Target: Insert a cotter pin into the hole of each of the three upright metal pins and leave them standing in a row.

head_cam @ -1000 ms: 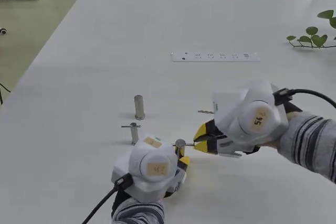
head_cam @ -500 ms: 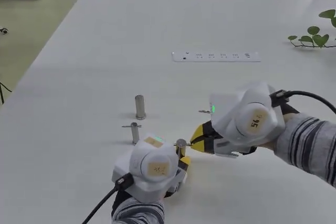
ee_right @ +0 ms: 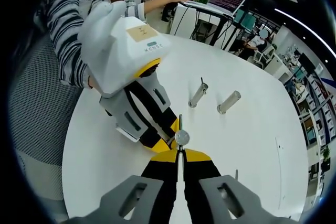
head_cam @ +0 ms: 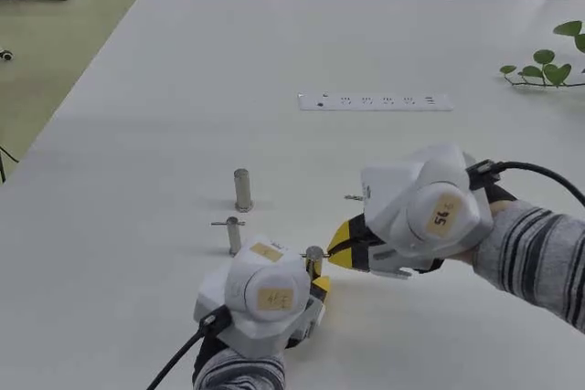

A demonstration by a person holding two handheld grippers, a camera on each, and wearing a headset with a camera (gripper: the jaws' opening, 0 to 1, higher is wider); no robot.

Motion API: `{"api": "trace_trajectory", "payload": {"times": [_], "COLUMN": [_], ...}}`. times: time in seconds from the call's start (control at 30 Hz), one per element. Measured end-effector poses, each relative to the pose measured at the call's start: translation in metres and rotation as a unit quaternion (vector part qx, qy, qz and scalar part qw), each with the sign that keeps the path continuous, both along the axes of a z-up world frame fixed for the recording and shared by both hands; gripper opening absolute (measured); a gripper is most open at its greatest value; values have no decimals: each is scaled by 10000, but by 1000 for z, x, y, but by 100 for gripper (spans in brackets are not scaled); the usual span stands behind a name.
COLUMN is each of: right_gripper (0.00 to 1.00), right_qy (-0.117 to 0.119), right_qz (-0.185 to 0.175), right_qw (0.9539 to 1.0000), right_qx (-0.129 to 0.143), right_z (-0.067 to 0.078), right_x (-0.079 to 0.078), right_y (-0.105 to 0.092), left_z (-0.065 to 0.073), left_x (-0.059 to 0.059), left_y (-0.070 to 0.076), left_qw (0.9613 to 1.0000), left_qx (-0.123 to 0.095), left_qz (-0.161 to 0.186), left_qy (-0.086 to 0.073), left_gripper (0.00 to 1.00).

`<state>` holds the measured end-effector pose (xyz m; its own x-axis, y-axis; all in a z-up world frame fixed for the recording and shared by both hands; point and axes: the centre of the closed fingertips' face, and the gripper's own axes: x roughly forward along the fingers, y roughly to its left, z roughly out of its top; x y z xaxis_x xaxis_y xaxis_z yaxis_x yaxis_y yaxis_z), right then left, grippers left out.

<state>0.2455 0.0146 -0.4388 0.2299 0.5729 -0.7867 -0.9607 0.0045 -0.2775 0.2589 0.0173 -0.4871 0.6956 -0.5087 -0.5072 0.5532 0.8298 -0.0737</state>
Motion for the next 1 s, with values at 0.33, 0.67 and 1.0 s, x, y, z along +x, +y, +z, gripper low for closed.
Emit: {"api": "trace_trajectory", "payload": {"times": [0.33,0.67,1.0], "right_gripper": [5,12,13], "right_qy": [130,533,918], "right_qz": [-255,-380,-537], "right_qw": [9996,9977,9939], "right_qx": [22,190,288], "right_z": [0,-1,-14], "right_x": [1,1,3], "right_y": [0,11,20], "left_z": [-1,7,22], "left_x": [0,-5,-13], "left_y": [5,12,11], "left_qw": [9998,9997,9982], "left_qx": [-103,-213,-528], "left_qz": [104,-44,-297], "left_qy": [144,112,38], "left_gripper": [21,37,44]}}
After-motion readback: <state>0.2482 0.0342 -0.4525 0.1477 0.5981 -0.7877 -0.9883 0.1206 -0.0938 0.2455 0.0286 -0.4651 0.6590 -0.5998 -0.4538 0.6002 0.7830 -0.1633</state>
